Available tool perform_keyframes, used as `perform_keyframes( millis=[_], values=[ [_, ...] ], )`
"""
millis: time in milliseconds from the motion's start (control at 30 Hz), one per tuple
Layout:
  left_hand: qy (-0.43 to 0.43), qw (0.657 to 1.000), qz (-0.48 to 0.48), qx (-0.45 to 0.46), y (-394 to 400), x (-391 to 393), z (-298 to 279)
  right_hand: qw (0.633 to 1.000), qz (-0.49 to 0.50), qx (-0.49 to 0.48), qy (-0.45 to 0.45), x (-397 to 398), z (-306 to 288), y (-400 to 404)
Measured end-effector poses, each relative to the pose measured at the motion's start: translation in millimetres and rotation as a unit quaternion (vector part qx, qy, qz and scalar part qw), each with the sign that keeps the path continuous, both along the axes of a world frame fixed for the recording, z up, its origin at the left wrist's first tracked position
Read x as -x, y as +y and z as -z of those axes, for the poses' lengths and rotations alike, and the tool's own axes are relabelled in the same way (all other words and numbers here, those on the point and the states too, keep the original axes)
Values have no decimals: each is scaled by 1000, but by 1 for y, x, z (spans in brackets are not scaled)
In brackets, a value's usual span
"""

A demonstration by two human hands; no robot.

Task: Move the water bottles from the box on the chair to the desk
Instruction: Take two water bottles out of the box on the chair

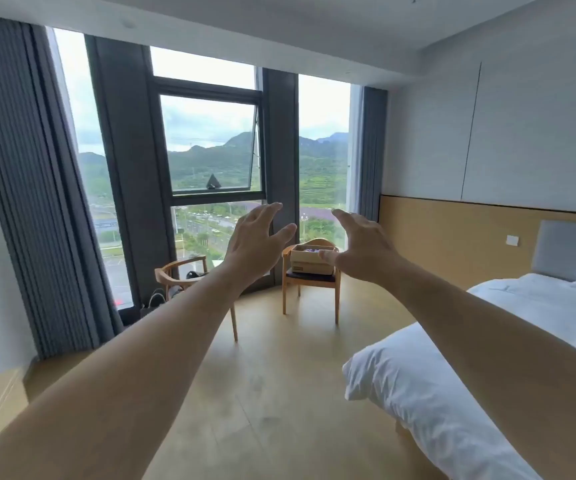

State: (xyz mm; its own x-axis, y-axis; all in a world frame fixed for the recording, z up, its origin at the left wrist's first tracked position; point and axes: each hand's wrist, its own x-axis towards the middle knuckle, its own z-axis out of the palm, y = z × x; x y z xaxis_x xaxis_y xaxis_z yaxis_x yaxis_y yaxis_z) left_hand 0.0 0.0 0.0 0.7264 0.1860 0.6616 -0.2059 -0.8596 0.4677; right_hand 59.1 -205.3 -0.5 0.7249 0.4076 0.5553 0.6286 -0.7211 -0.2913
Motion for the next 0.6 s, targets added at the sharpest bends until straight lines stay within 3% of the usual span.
perform_keyframes(
  millis=[233,600],
  values=[
    [18,1000,-15,-4,70,-133,-21,1000,12,-10,12,-129,-11,68],
    [41,999,-14,0,138,-317,9,999,21,5,33,-313,10,139]
  ],
)
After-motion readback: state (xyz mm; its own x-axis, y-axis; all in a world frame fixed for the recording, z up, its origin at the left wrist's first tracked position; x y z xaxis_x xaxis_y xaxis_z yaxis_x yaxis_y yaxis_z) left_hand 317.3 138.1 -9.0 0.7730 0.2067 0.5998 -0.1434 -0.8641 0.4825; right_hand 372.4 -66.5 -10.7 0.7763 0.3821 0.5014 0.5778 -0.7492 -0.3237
